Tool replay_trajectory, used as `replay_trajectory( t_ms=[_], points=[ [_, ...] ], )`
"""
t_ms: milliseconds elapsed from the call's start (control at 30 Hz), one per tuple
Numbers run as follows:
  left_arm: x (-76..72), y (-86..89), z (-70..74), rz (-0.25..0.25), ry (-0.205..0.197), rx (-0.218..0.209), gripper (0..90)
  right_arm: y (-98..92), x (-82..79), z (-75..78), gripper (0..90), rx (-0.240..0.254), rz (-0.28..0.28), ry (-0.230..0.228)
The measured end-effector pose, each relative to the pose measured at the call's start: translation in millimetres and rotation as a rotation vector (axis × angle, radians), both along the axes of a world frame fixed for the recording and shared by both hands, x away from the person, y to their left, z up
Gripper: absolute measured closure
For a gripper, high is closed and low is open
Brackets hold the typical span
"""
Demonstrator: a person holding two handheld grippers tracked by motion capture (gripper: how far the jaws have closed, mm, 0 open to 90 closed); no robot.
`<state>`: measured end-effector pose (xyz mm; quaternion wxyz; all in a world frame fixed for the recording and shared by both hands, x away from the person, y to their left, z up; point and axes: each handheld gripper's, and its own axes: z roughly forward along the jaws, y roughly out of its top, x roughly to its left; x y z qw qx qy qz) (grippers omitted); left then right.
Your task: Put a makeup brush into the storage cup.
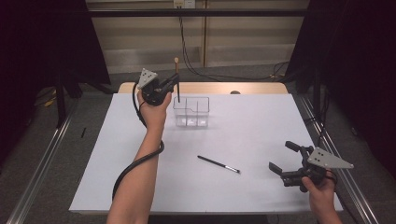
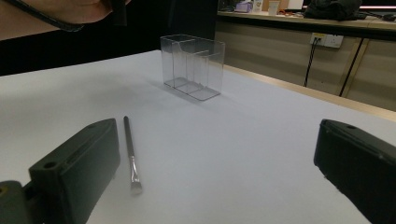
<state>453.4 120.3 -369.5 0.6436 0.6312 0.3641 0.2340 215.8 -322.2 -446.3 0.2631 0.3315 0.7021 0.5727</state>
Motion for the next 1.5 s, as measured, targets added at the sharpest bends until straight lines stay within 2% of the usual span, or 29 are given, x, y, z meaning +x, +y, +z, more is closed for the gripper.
replay_trajectory(
  t_ms=[567, 1100, 1167, 1500],
  points=[
    [1.0, -3.5, -11.4, 0.000, 0.012, 0.012, 83.7, 0.0, 0.1, 0.2, 0.0, 0.001, 0.003, 0.000],
    [0.3, -6.5, -18.2, -0.001, 0.015, 0.005, 83.6, -0.6, 0.1, 0.1, 0.0, 0.005, 0.002, 0.001],
    [0.3, -6.1, -19.1, 0.000, 0.015, 0.015, 83.6, -0.4, 0.0, 0.2, 0.0, 0.005, 0.002, 0.000],
    [-0.1, -5.4, -24.0, -0.003, 0.022, 0.004, 83.6, -0.3, 0.2, -0.1, 0.0, 0.004, 0.004, 0.001]
  ],
)
